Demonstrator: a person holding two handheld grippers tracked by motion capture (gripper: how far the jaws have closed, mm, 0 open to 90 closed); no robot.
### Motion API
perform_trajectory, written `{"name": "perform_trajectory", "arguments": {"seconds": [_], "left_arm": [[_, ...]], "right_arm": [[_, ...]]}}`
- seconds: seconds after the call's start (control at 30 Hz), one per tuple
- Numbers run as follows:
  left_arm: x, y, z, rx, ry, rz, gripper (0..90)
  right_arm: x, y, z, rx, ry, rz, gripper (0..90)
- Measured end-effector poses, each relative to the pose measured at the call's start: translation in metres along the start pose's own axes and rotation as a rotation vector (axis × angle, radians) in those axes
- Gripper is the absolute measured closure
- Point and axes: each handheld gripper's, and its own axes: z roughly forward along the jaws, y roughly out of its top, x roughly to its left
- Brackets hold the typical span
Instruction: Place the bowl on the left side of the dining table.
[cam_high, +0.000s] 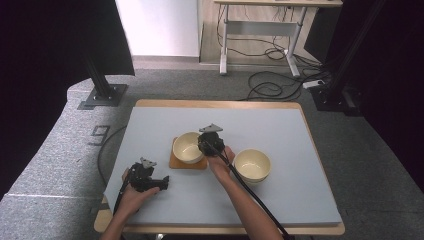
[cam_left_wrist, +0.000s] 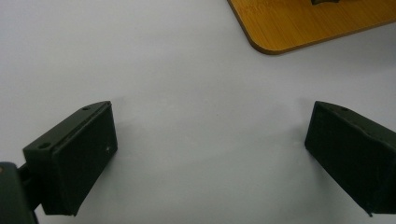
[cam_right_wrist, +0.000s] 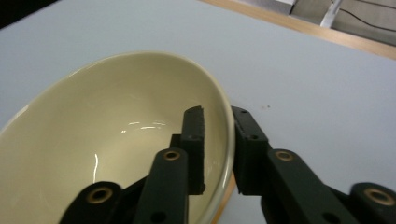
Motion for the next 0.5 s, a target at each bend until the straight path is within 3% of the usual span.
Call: {"name": "perform_trajectory", "arguments": {"seconds": [0.1, 0.3, 0.5], "left_arm": [[0.0, 0.0, 0.0, 0.0, 0.0, 0.0, 2.4], [0.0, 0.0, 0.0, 0.0, 0.0, 0.0, 2.4], [0.0001, 0.0001, 0.0, 0.001, 0.0, 0.001, 2.4]], "right_arm": [[-0.0027, -0.0011, 0.0016, 0.024, -0.008, -0.001, 75.1], [-0.0015, -0.0005, 0.001, 0.018, 0.003, -0.005, 68.9], [0.0019, 0.0043, -0.007, -0.011, 0.009, -0.001, 48.2]]}}
